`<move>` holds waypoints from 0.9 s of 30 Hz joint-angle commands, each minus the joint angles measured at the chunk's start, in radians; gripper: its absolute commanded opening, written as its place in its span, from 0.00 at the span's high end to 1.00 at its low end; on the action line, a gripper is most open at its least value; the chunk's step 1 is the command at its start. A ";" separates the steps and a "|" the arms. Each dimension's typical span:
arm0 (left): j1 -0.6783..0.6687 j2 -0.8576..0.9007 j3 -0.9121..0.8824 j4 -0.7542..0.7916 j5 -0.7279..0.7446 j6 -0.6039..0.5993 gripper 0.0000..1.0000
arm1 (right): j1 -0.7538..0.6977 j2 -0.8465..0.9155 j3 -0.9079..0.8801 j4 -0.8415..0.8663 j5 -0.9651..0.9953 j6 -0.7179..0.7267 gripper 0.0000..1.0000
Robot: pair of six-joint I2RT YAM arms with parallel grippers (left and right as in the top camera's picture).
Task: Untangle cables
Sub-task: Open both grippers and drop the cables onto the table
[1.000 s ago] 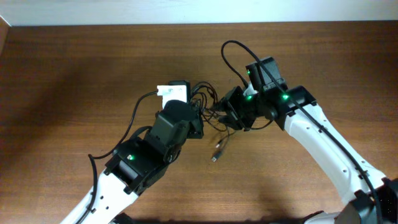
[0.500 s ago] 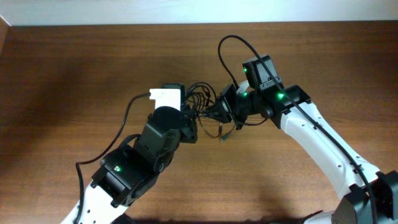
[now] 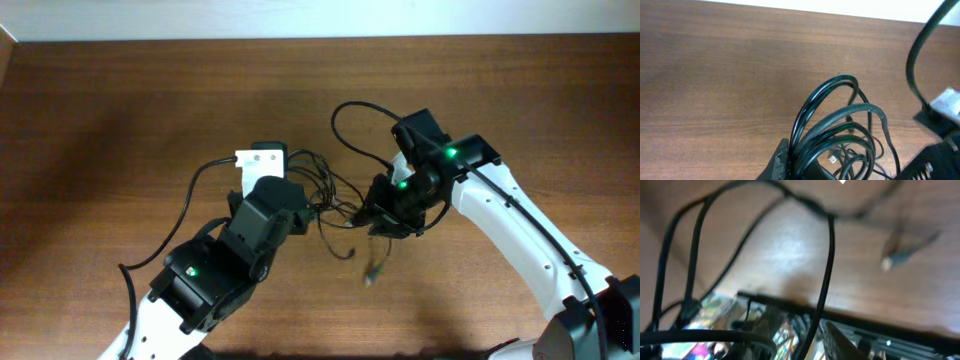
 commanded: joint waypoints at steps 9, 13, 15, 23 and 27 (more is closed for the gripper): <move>0.016 0.048 0.016 -0.126 0.151 -0.451 1.00 | -0.142 -0.036 0.304 -0.079 0.150 -0.308 0.29; 0.021 0.234 0.015 -0.206 0.115 -0.601 0.74 | -0.142 -0.045 0.310 -0.198 0.227 -0.307 0.26; 0.021 0.330 0.015 -0.229 0.116 -0.601 0.03 | -0.142 -0.045 0.310 -0.269 0.295 -0.307 0.26; 0.211 0.284 0.096 -0.283 0.203 -0.373 0.01 | -0.142 -0.042 0.310 -0.326 0.406 -0.307 0.01; 0.304 0.075 0.138 -0.316 0.336 -0.129 0.00 | -0.142 -0.040 0.309 -0.326 0.450 -0.307 0.01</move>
